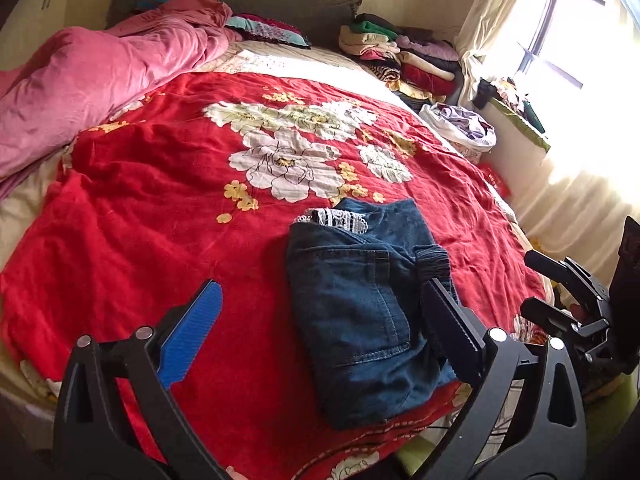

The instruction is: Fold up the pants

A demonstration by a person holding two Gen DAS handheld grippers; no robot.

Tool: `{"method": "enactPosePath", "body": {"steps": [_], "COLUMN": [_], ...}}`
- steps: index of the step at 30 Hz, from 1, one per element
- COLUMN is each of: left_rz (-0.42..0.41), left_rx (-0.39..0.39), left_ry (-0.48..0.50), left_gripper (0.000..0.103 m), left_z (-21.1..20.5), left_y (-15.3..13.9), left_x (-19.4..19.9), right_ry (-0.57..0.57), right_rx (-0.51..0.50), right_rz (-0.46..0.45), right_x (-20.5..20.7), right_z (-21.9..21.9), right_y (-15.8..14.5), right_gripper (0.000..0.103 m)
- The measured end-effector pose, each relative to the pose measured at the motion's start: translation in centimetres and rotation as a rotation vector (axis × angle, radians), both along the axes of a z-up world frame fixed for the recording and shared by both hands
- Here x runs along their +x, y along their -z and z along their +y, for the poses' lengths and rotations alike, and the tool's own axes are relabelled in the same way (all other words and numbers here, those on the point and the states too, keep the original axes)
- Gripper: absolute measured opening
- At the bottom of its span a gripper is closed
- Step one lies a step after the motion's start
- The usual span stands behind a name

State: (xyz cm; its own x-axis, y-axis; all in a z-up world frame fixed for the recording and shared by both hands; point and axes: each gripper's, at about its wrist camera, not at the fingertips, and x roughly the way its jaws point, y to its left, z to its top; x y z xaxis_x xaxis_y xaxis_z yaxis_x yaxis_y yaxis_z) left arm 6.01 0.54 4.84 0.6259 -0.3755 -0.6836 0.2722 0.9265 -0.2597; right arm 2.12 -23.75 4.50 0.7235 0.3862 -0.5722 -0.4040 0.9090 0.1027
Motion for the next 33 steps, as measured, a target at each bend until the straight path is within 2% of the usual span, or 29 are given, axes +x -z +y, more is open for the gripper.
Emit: {"method": "enactPosePath", "body": {"steps": [1,2,3,7,13,18,20,22,26,27,28,30,33], "left_rz": [0.006,0.013,0.017,0.046,0.122,0.191,0.201,0.196,0.185,0.185,0.183,0.176,0.166], "left_rx": [0.002,0.006,0.007,0.016,0.014,-0.022,-0.026,-0.025,-0.027,-0.033,-0.033,-0.038,-0.065], "left_ry": [-0.001,-0.001,-0.001,0.006,0.022,0.051,0.054,0.059,0.081,0.088,0.092,0.095,0.092], "left_gripper": [0.093,0.093,0.093,0.093,0.093,0.093,0.093,0.093,0.092,0.082,0.073,0.069,0.067], "left_z": [0.0,-0.1,-0.2,-0.7,-1.7,-2.8,-3.3,-3.7,-4.6,-4.9,-5.1,-5.2,-5.1], "left_y": [0.3,0.5,0.8,2.1,5.2,7.7,8.3,8.6,8.6,8.6,8.7,8.4,7.4], "left_x": [0.1,0.3,0.3,1.0,2.4,3.8,4.3,4.6,5.0,5.1,5.2,5.2,5.5], "right_ry": [0.008,0.013,0.025,0.060,0.117,0.097,0.073,0.024,-0.043,-0.051,-0.060,-0.086,-0.092], "right_rx": [0.008,0.012,0.016,0.017,0.052,0.134,0.154,0.174,0.201,0.212,0.214,0.224,0.230], "right_rz": [0.013,0.024,0.031,0.078,0.246,0.309,0.321,0.332,0.363,0.365,0.365,0.352,0.309], "right_x": [0.3,0.5,0.7,1.8,5.0,6.8,7.4,8.0,9.7,10.0,10.3,10.3,10.2], "right_z": [-0.2,-0.3,-0.4,-0.8,-2.0,-3.0,-2.8,-2.3,-1.3,-1.2,-1.0,-0.6,-0.3], "right_y": [0.3,0.6,0.8,2.3,6.0,7.7,8.0,8.2,9.3,9.5,9.6,9.2,7.7], "right_gripper": [0.083,0.088,0.098,0.098,0.098,0.098,0.094,0.080,0.076,0.076,0.070,0.056,0.053]}}
